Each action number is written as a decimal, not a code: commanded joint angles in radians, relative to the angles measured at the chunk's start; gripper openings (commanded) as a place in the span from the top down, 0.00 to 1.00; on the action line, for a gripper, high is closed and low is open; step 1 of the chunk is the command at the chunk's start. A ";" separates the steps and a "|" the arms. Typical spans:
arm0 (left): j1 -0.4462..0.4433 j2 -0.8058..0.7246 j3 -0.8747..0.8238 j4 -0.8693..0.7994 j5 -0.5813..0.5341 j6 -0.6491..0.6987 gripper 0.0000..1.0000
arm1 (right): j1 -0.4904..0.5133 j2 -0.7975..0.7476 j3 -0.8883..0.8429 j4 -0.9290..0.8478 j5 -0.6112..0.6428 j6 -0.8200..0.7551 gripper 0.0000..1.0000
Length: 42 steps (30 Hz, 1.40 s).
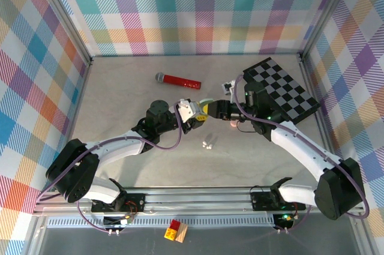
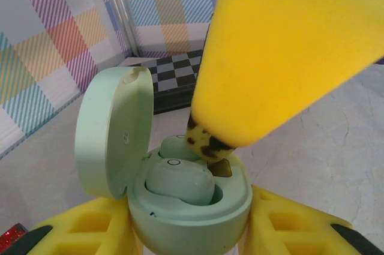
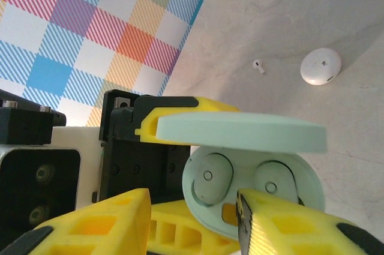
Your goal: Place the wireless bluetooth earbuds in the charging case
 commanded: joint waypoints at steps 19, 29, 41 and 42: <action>-0.012 -0.031 0.065 -0.102 0.123 0.059 0.63 | -0.008 0.018 0.148 -0.057 0.050 -0.125 0.42; -0.012 -0.037 0.062 -0.037 0.057 -0.018 0.63 | -0.008 0.024 0.123 -0.109 0.012 -0.121 0.41; -0.012 -0.011 0.065 0.078 0.055 -0.106 0.63 | -0.055 -0.084 0.037 -0.042 0.067 0.047 0.39; -0.012 -0.010 0.064 0.091 0.055 -0.114 0.63 | -0.067 -0.084 0.018 -0.012 0.051 0.079 0.38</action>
